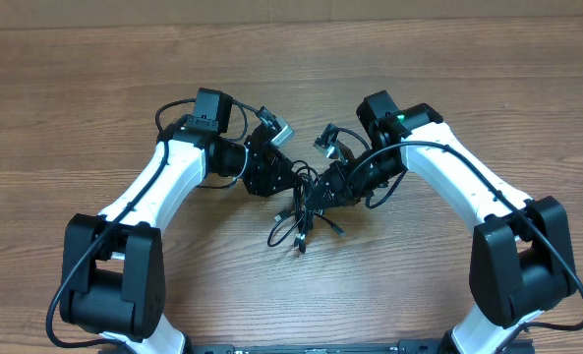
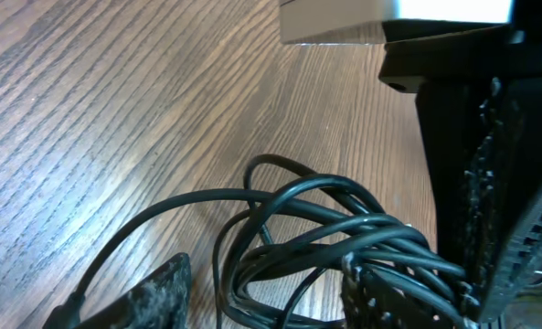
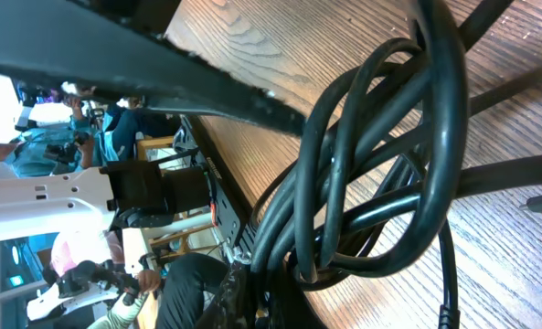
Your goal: Untangle cables
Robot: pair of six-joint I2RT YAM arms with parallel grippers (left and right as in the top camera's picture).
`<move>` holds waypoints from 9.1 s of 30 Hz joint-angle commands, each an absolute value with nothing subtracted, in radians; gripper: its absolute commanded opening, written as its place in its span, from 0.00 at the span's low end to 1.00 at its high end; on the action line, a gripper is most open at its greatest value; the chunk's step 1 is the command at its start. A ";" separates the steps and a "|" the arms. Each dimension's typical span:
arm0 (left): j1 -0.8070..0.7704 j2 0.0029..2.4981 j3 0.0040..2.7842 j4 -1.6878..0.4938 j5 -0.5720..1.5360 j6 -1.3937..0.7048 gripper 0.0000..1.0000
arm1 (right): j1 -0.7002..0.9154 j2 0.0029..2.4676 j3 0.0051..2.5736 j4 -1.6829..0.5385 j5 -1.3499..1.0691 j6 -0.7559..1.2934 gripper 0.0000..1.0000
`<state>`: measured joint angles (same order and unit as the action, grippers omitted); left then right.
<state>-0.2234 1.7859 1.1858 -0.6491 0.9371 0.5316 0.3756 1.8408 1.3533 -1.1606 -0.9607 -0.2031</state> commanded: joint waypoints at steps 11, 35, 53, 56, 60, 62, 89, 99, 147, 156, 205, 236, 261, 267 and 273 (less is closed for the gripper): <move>-0.236 1.829 1.185 -0.588 0.925 0.459 0.49 | 0.381 1.827 1.347 -1.184 -0.878 -0.204 0.04; -0.236 1.829 1.185 -0.599 0.812 0.308 0.51 | 0.377 1.829 1.347 -1.104 -0.213 0.293 0.38; -0.236 1.829 1.185 -0.628 0.524 0.044 0.56 | 0.389 1.829 1.346 -1.189 -0.024 0.696 1.00; -0.236 1.829 1.185 -0.631 0.523 0.044 0.56 | 0.411 1.829 1.333 -1.215 -0.031 0.711 1.00; -0.236 1.829 1.185 -0.632 0.524 0.044 0.57 | 0.450 1.829 1.256 -1.182 -0.078 0.746 0.99; -0.236 1.829 1.185 -0.632 0.524 0.044 0.57 | 0.466 1.829 1.197 -1.134 -0.090 0.764 0.96; -0.108 1.828 1.244 -0.863 0.945 0.371 0.67 | 0.455 1.829 1.189 -0.880 -0.137 -0.262 0.42; -0.205 1.829 1.244 -0.801 0.715 0.189 0.60 | 0.424 1.829 1.358 -1.046 -0.249 0.070 0.81; -0.511 1.943 1.242 -0.529 0.383 -0.094 0.41 | 0.360 1.829 1.132 -0.860 -0.268 0.397 0.36; -0.517 1.985 1.242 -0.506 0.381 -0.094 0.29 | 0.360 1.829 1.132 -0.860 -0.267 0.397 0.30; -0.313 1.906 1.265 -0.540 1.052 0.004 0.04 | 0.353 1.829 1.066 -0.799 0.088 0.397 0.84; -0.249 1.906 1.265 -0.775 0.662 0.038 0.04 | 0.269 1.829 1.047 -0.787 -0.084 0.389 0.84; -0.268 1.905 1.601 -1.080 0.535 0.022 0.34 | 0.268 1.829 1.047 -0.720 -0.293 0.295 0.58; -0.351 1.922 1.592 -0.888 0.530 -0.015 0.42 | 0.268 1.829 1.047 -0.696 -0.244 0.344 0.53; -0.471 2.003 1.584 -0.784 0.480 -0.060 0.38 | 0.268 1.829 1.047 -0.682 -0.241 0.345 0.54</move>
